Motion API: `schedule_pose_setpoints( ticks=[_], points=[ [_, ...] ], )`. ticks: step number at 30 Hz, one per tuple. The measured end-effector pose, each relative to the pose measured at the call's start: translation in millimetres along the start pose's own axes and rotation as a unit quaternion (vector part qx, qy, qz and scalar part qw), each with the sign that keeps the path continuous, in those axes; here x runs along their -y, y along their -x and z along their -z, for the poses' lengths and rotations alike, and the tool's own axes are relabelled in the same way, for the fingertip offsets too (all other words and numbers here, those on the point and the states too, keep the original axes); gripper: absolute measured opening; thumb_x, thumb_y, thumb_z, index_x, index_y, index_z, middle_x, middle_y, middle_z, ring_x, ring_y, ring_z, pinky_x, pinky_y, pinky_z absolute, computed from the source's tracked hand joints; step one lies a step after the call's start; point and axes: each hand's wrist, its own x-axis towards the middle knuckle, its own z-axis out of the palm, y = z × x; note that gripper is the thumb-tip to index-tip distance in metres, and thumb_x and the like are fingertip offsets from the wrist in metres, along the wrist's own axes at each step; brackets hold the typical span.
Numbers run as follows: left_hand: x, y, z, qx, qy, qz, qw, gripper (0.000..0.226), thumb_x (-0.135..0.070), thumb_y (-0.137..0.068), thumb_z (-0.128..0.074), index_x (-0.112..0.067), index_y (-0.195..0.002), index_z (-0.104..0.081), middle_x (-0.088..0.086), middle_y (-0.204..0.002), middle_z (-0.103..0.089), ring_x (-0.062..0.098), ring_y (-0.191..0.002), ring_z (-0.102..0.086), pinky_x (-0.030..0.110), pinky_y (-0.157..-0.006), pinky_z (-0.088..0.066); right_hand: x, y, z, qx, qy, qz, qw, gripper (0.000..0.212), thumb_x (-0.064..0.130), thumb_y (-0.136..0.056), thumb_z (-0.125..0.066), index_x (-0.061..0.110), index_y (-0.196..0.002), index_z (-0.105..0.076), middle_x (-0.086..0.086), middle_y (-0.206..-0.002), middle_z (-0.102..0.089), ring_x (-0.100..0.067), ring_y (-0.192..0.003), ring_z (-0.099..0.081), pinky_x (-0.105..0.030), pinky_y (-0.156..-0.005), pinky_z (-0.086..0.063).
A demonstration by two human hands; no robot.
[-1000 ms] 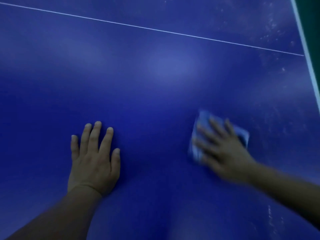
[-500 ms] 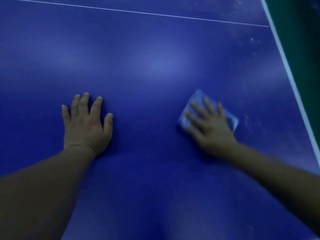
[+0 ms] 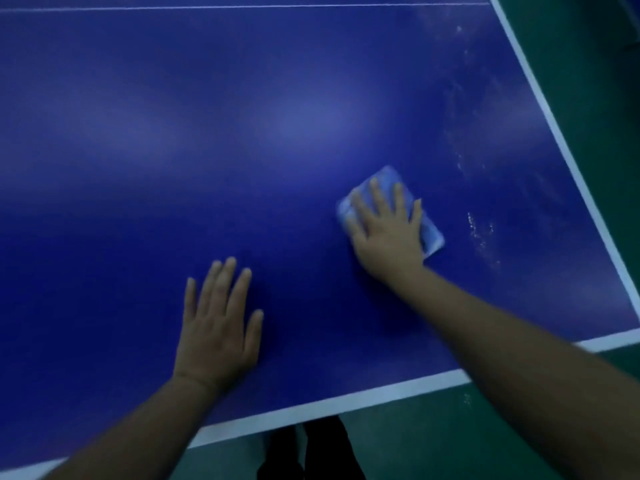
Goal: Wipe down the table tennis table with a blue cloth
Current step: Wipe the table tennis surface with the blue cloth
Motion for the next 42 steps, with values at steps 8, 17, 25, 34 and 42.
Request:
schedule_pose_setpoints(
  ticks=[8, 17, 25, 34, 42],
  points=[
    [21.5, 53.7, -10.3, 0.06, -0.038, 0.046, 0.996, 0.067, -0.047, -0.096, -0.026, -0.008, -0.148, -0.041, 0.013, -0.16, -0.027, 0.029, -0.15, -0.015, 0.059, -0.118, -0.009, -21.4, 81.5, 0.1, 0.052, 0.042, 0.224, 0.972, 0.055, 0.056, -0.099, -0.029, 0.037, -0.149, -0.041, 0.001, -0.162, -0.028, -0.036, -0.149, -0.021, -0.065, -0.115, -0.015],
    [28.4, 55.9, -16.4, 0.03, -0.038, 0.034, 0.998, 0.062, -0.043, -0.097, -0.03, -0.012, -0.149, -0.038, 0.011, -0.16, -0.028, 0.028, -0.15, -0.018, 0.058, -0.116, -0.013, 85.8, -144.1, -5.5, 0.031, 0.06, 0.132, 0.989, 0.063, 0.063, -0.096, -0.015, 0.041, -0.154, -0.024, 0.006, -0.166, -0.012, -0.031, -0.153, -0.004, -0.061, -0.117, -0.001],
    [31.0, 57.1, -15.2, 0.027, -0.025, 0.042, 0.998, 0.063, -0.043, -0.095, -0.031, -0.007, -0.144, -0.046, 0.016, -0.158, -0.032, 0.032, -0.148, -0.022, 0.06, -0.114, -0.015, 4.0, -3.9, 6.2, 0.137, 0.119, 0.614, 0.768, 0.05, 0.053, -0.104, -0.03, 0.037, -0.151, -0.037, -0.001, -0.163, -0.026, -0.038, -0.151, -0.013, -0.065, -0.117, -0.009],
    [29.9, 55.0, -14.0, 0.036, -0.028, 0.045, 0.998, 0.064, -0.042, -0.095, -0.03, -0.006, -0.147, -0.042, 0.018, -0.158, -0.03, 0.033, -0.148, -0.02, 0.059, -0.117, -0.01, 92.7, -15.9, -21.9, -0.032, 0.029, -0.011, 0.999, 0.053, 0.046, -0.103, -0.03, 0.033, -0.154, -0.031, 0.001, -0.165, -0.019, -0.034, -0.152, -0.01, -0.064, -0.118, -0.006],
    [29.4, 55.7, -18.4, 0.026, -0.015, 0.045, 0.998, 0.066, -0.044, -0.096, -0.026, -0.005, -0.149, -0.037, 0.017, -0.16, -0.024, 0.032, -0.151, -0.012, 0.056, -0.12, -0.001, -3.9, 174.4, -11.3, 0.06, 0.061, -0.008, 0.996, 0.059, 0.056, -0.099, -0.022, 0.035, -0.153, -0.03, 0.006, -0.164, -0.01, -0.029, -0.152, -0.005, -0.064, -0.118, -0.012]
  ],
)
